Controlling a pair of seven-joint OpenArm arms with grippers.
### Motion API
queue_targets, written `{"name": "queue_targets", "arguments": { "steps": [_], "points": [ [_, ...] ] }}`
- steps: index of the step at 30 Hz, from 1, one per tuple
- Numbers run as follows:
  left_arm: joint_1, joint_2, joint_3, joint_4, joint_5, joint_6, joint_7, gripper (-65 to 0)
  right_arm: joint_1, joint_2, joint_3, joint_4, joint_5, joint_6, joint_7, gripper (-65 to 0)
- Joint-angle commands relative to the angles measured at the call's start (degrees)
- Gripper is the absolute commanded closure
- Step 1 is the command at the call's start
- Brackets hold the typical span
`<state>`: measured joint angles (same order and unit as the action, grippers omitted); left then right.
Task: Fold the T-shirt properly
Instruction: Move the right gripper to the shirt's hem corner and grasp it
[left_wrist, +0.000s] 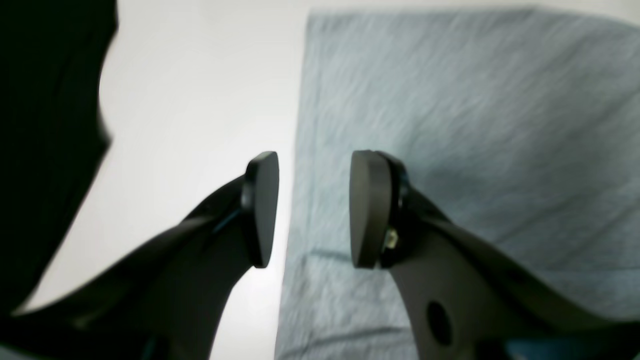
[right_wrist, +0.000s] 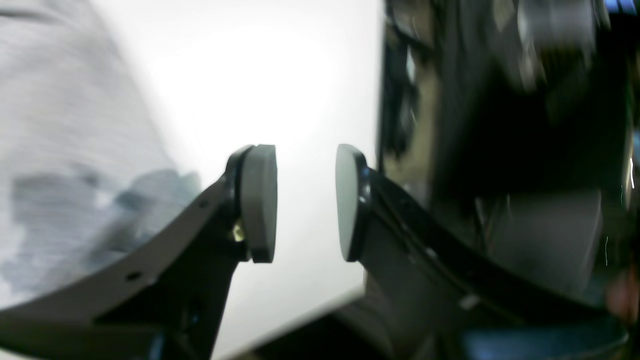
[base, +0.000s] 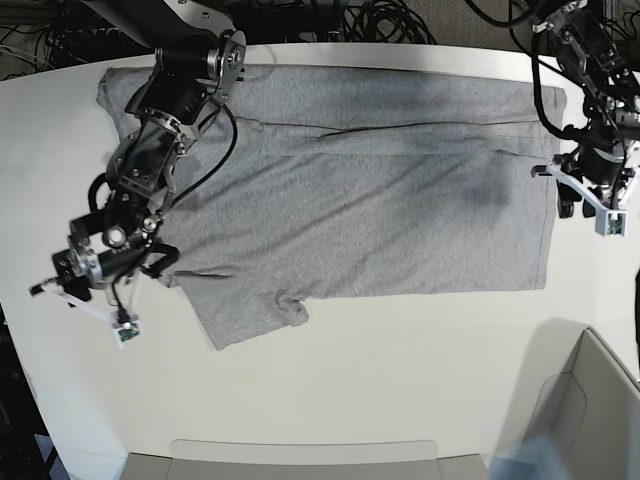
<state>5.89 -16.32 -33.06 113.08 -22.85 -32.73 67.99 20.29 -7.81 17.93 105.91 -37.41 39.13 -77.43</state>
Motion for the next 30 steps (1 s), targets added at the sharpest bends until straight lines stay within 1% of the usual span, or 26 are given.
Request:
{"name": "queue_targets", "arguments": {
  "steps": [1,4,5,6,8,10,12,13,14,16,18,24,26,30],
  "points": [
    [-0.7,-0.6,0.5,0.9,-0.4,0.8,-0.2,-23.6,1.7,0.3,-1.5,-0.4,0.8,0.9,2.7,-20.3],
    [-1.8,-0.6,4.1,0.9,1.6,5.8,-0.4,-23.6,1.9,0.4,-2.8,-6.5,5.9,0.9,9.8,-20.6],
    [-2.1,-0.6,5.8,0.9,2.7,7.2,-0.4,-23.6,2.4,0.6,-2.6,-9.8,8.4,0.5,12.3,-21.6],
    [-2.2,-0.6,7.3,0.9,3.6,7.9,-0.5,-23.6,3.4,0.8,-1.6,-13.0,11.2,-0.7,14.0,-23.4],
    [-2.2,-0.6,9.2,0.9,4.2,8.2,-0.5,-23.6,6.7,2.0,2.7,-19.3,17.1,-1.0,13.4,-27.3],
    [-2.2,-0.6,9.5,0.8,4.2,8.3,-0.5,-23.6,10.0,3.0,7.0,-25.2,22.1,-1.3,11.7,-29.6],
    [-2.2,-0.6,9.4,0.7,4.2,8.3,-0.5,-23.6,13.0,4.7,11.4,-31.0,26.4,-1.5,11.3,-29.9],
    [-2.2,-0.6,9.4,0.7,4.2,8.3,-0.5,-23.6,13.9,5.4,12.7,-32.9,27.4,-1.6,11.8,-29.9],
    [-2.2,-0.6,9.4,0.7,4.2,8.3,-0.5,-23.6,15.0,6.0,13.7,-34.9,28.0,-2.3,12.9,-29.9],
    [-2.2,-0.6,9.4,0.6,4.2,8.3,-0.5,-23.6,16.2,7.2,13.8,-37.8,28.3,-5.2,16.3,-29.9],
    [-2.2,-0.6,9.6,0.6,4.2,8.3,-0.5,-23.6,17.2,8.0,13.8,-41.0,28.5,-7.0,19.2,-29.9],
    [-2.2,-0.6,9.8,0.6,4.2,8.3,-0.5,-23.6,23.4,10.5,13.9,-59.4,28.6,-7.4,26.2,-29.9],
    [-2.2,-0.6,9.8,0.6,4.2,8.3,-0.5,-23.6,24.6,11.5,13.9,-63.4,28.6,-7.5,30.1,-29.9],
    [-2.2,-0.6,9.8,0.5,4.2,8.2,-0.5,-23.6,27.2,13.7,13.9,-71.5,28.6,-7.6,35.0,-29.9]
  ]
}}
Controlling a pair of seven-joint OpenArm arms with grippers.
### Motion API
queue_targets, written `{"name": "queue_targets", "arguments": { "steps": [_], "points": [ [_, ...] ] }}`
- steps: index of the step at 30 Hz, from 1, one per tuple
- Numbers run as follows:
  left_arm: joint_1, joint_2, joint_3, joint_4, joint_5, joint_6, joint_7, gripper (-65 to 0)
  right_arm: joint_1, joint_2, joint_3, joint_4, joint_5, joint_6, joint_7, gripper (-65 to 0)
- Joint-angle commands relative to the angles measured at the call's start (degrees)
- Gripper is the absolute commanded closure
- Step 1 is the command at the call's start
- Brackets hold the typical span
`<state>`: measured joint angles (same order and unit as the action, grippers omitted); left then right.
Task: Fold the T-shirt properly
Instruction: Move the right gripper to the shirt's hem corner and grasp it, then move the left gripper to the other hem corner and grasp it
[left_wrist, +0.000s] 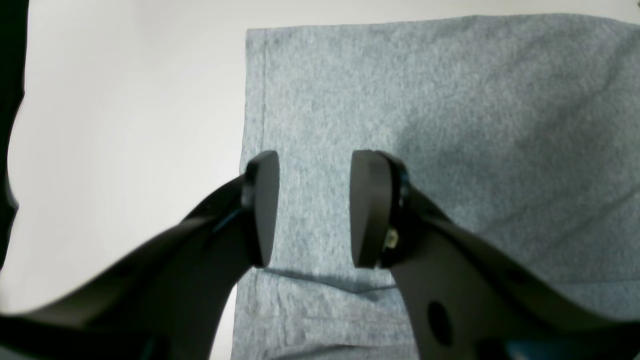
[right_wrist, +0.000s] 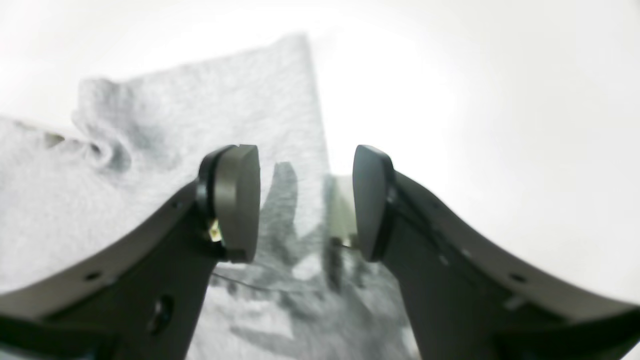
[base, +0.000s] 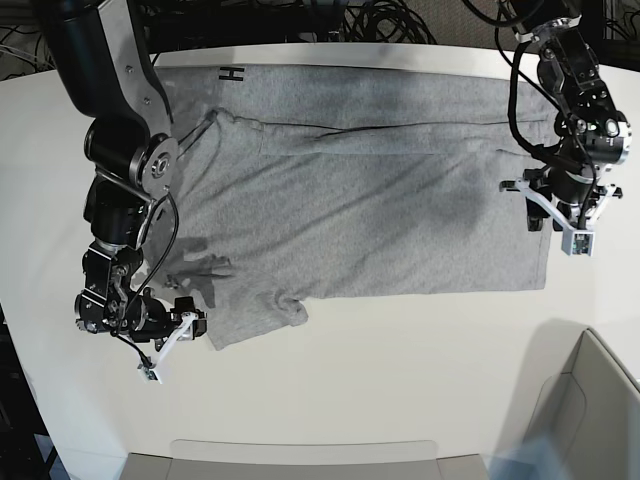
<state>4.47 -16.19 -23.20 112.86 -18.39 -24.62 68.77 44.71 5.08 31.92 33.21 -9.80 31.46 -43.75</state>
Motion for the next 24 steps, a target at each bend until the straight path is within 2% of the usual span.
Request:
{"name": "queue_targets", "arguments": {
  "steps": [1,6,11,14,16,19,24],
  "points": [
    [-0.7,-0.7,-0.1,0.8,-0.3,0.1,-1.3,-23.6,3.4,1.2,-0.1,-0.8,1.0,0.0,2.6,-29.9],
    [-0.7,-0.7,-0.1,0.8,-0.3,0.1,-1.3,-23.6,4.7,2.6,-0.1,-10.7,1.0,-6.4,12.8,-29.8],
    [-0.7,-0.7,-0.1,0.8,-0.3,0.1,-1.3,-23.6,5.2,3.3,-0.2,-17.2,0.8,-7.3,20.1,-29.8],
    [-0.7,-0.7,-0.1,0.8,-0.3,0.1,-1.3,-23.6,5.0,3.3,-0.3,-19.9,0.6,-12.2,24.8,-29.8],
    [-0.7,-0.7,-0.1,0.8,-0.3,0.1,-1.3,-23.6,4.7,3.4,-0.3,-21.3,0.5,-14.3,27.4,-29.8],
    [-0.7,-0.7,-0.1,0.8,-0.3,0.1,-1.3,-23.6,4.1,3.5,-0.5,-23.0,0.4,-14.3,28.4,-29.8],
    [-0.7,-0.7,-0.1,0.8,-0.3,0.0,-1.3,-23.6,3.1,2.3,-5.0,-23.1,-2.2,-14.3,28.5,-29.8]
  ]
}}
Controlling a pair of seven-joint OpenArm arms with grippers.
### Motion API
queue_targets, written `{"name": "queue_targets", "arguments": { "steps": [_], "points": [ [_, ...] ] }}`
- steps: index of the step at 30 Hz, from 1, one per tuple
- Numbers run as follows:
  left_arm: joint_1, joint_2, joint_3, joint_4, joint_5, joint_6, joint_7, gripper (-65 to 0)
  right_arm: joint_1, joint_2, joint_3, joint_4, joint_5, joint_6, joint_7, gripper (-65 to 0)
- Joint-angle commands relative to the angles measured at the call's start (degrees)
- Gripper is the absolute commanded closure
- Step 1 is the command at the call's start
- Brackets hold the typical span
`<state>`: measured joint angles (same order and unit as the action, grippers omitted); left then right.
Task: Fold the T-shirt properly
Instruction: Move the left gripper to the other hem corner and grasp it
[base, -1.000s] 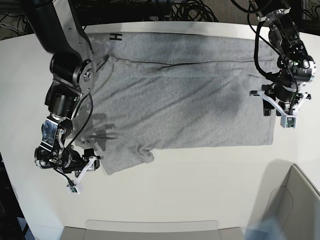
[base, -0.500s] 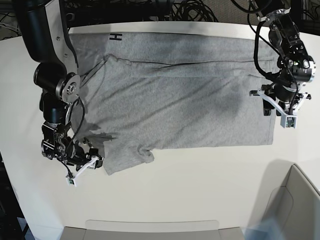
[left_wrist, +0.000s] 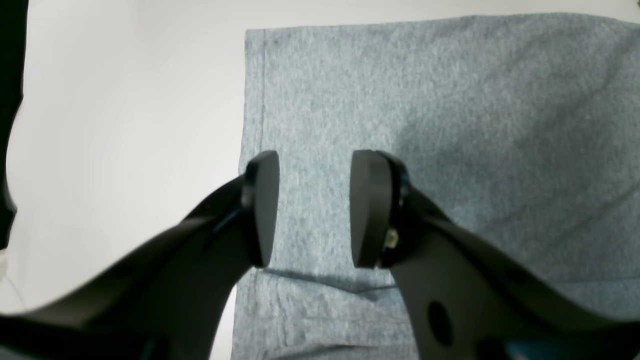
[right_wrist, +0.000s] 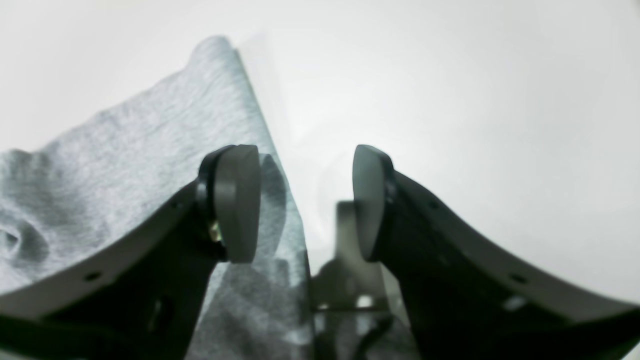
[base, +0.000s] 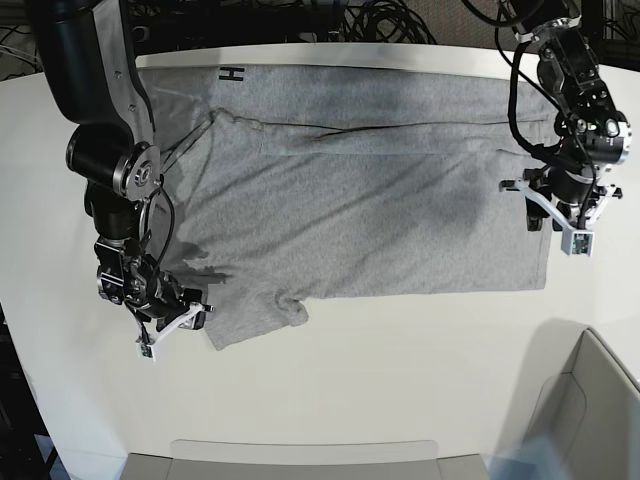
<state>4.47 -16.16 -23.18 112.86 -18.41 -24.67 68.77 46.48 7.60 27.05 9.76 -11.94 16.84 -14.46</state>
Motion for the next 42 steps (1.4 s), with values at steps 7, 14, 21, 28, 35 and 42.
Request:
{"name": "queue_targets", "arguments": {
  "steps": [7,14,21,28,35,42],
  "points": [
    [-0.7,-0.7,-0.1,0.8,-0.4,0.0,-1.3,-23.6,1.1,-1.2,-1.9,0.0,-0.4,1.4,-1.1,-29.8],
    [-4.2,-0.9,0.1,-2.7,-0.4,-0.1,-1.4,-23.7,1.7,-2.0,-3.0,-2.1,-0.1,4.7,-1.1,-29.8],
    [-18.8,-6.5,6.9,-23.8,-0.3,-5.6,-6.4,-23.9,1.3,-2.0,-3.0,-2.1,-0.2,4.6,-1.1,-29.8],
    [-34.8,-12.4,16.1,-55.8,-0.2,-6.1,-19.6,-26.5,1.5,-1.9,-3.0,-2.1,-0.2,4.6,-1.1,-29.8],
    [-40.2,-15.5,23.9,-74.4,-0.3,-9.5,-30.3,-27.6,2.4,-2.1,-3.0,-2.1,-0.3,4.6,-0.8,-29.8],
    [-40.3,-15.6,24.3,-81.8,-0.3,-10.2,-35.9,-27.6,2.4,-2.1,-3.1,-2.1,-0.4,2.5,-0.6,-29.8]
  ]
}}
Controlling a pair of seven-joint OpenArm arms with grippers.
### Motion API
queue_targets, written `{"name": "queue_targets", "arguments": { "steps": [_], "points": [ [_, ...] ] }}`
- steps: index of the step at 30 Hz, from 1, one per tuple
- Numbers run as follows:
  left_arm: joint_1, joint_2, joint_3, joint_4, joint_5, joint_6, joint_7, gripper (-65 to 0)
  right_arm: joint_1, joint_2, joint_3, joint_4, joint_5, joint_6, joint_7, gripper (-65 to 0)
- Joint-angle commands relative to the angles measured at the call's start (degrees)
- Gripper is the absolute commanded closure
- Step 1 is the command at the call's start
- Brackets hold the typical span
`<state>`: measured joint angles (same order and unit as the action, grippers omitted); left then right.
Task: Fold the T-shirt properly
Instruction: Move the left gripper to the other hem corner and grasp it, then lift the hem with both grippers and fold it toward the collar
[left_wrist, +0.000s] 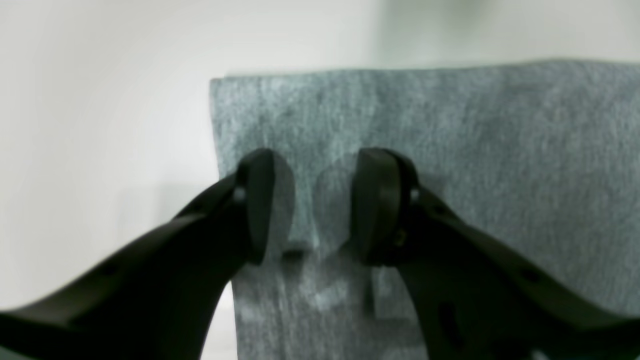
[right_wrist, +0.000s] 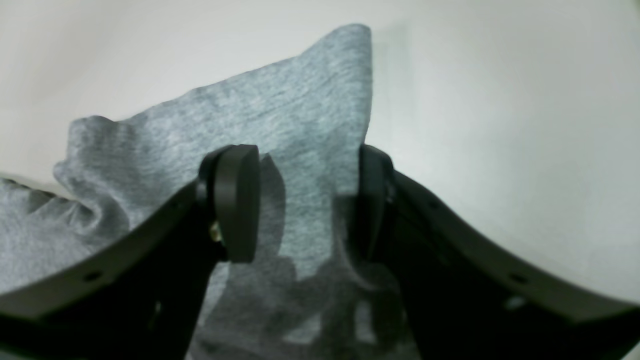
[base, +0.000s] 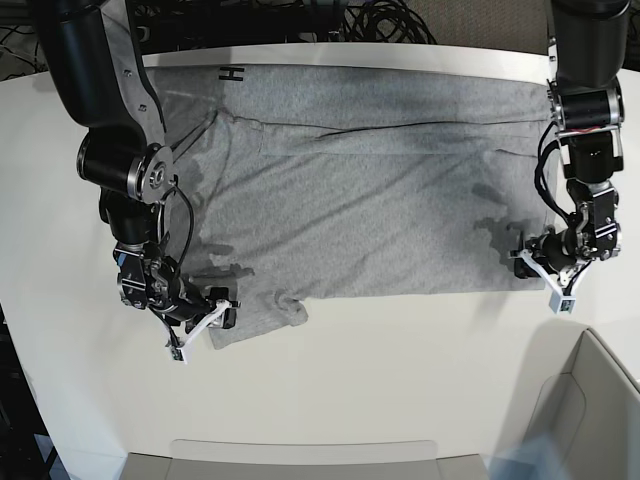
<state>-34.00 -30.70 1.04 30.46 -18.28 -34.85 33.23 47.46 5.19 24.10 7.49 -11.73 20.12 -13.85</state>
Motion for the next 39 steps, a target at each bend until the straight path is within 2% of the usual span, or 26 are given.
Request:
{"name": "queue_targets", "arguments": {
  "steps": [1,5,8,10,11,14,16,17,23,26,27,29,31,39],
  "points": [
    [-1.8,-1.0,0.1,-0.4,-0.4,0.0,-1.0,-27.6,1.5,0.3,-0.1,0.2,-0.6,-0.7,-1.2,-29.8],
    [-1.8,-0.9,0.1,-4.2,-0.3,-0.4,-3.5,-27.6,1.5,0.3,-0.2,0.2,-0.6,-0.7,-1.2,-29.8],
    [-1.8,-0.9,3.6,-5.4,-0.3,-0.4,-4.7,-25.6,1.5,0.2,-0.2,0.2,-0.7,-0.7,-1.2,-29.7],
    [-1.8,-0.7,5.8,-5.4,-0.5,-0.4,-4.6,-19.9,1.5,-0.3,-0.4,0.2,-0.8,-0.6,-1.2,-27.8],
    [-1.8,-0.2,6.2,-5.4,-0.5,-0.4,-4.6,-15.2,1.5,-0.6,-0.8,0.2,-1.2,-0.6,-1.3,-24.6],
    [-1.8,0.6,6.3,-5.4,-0.5,-0.1,-4.0,-0.4,1.4,-1.2,-2.3,0.2,-2.7,-1.0,-1.2,-10.3],
    [-1.8,0.7,6.3,-5.5,-0.5,-0.4,-3.9,0.0,1.5,-1.3,-2.1,0.2,-2.8,-1.1,-1.2,-1.4],
    [-1.8,0.7,6.3,-5.5,-0.5,-0.4,-3.9,0.0,1.5,-1.2,-2.2,0.3,-3.0,-1.1,-1.2,0.0],
    [-1.9,0.5,6.0,-5.4,-0.7,-0.5,-3.8,0.0,2.5,-1.2,-2.2,1.4,-3.0,-1.1,-1.3,0.0],
    [-1.8,0.4,2.3,-5.4,-0.7,-0.8,-3.7,0.0,2.1,-1.4,-2.2,3.8,-3.0,-1.1,-1.7,0.0],
    [-1.7,0.4,0.6,-5.3,-0.7,-1.9,-2.9,0.0,2.1,-1.4,-2.2,4.1,-2.9,-1.1,-1.8,0.0],
    [-1.6,0.3,-2.6,-2.8,-0.7,-5.1,0.2,0.0,2.2,-1.4,-2.1,4.2,-2.7,-0.6,-3.8,0.0],
    [-1.2,0.3,-5.4,1.2,-0.6,-5.1,4.0,0.0,2.6,-1.4,-2.0,4.3,-2.7,-0.6,-5.8,0.0],
    [9.8,0.8,-13.7,26.0,-0.6,-5.1,15.6,0.0,2.5,-2.3,-1.9,4.3,-2.0,-0.6,-6.5,0.0]
  ]
}}
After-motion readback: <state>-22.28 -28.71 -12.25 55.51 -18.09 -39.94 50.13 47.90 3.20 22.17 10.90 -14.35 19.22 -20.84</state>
